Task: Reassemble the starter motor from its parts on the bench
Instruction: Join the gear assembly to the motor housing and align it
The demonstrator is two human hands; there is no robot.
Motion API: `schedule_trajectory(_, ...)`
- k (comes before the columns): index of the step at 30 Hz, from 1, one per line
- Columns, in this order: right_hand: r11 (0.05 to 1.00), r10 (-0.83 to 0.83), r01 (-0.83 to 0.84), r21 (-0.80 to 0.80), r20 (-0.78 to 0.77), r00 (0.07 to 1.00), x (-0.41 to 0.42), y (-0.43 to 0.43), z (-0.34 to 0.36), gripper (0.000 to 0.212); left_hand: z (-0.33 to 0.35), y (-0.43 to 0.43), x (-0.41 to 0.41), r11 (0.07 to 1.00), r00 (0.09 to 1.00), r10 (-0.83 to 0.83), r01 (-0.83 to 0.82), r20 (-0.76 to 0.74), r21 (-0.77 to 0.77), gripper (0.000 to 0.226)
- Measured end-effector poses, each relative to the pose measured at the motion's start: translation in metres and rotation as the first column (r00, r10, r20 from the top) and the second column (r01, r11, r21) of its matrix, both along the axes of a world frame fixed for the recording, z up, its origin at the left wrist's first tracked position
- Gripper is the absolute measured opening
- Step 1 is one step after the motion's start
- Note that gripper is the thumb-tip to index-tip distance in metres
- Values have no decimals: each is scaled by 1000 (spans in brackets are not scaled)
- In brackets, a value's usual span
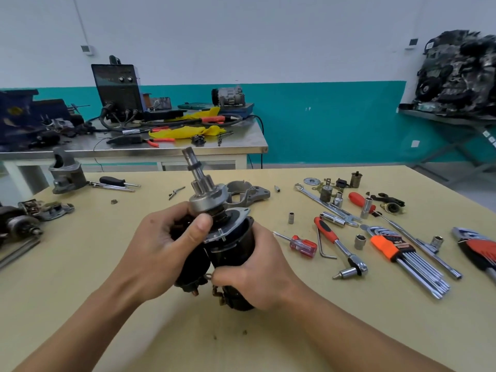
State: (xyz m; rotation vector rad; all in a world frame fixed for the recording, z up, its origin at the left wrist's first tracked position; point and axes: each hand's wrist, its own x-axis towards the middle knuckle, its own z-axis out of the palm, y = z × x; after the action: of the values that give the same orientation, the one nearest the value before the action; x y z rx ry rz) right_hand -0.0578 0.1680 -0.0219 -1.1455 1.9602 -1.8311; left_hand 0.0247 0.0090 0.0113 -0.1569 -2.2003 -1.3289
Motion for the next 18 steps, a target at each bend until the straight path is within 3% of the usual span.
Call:
schedule_trajectory(3, 999, 24, -24, 24, 1, 1000, 0, 1, 2, 53, 3, 2, 3, 1000, 1000, 5, -5, -24, -25, 27)
schedule_trajectory(7, 1000, 1, -1, 22, -1, 1000, 1, 1, 1, 53, 5, 4, 6, 999, 999, -10, 8, -33, -43, 17)
schedule_trajectory(13, 996, -88, 88, -22, 1, 996, 7, -4, -7, 57, 4, 4, 3, 996, 1000, -11, 10, -14, -90, 19)
schedule_trajectory(18, 997, -70, 70, -38, 3, 998, 5, -3, -5, 55, 1, 2, 1, 996, 999, -24, 21, -43, -82, 23)
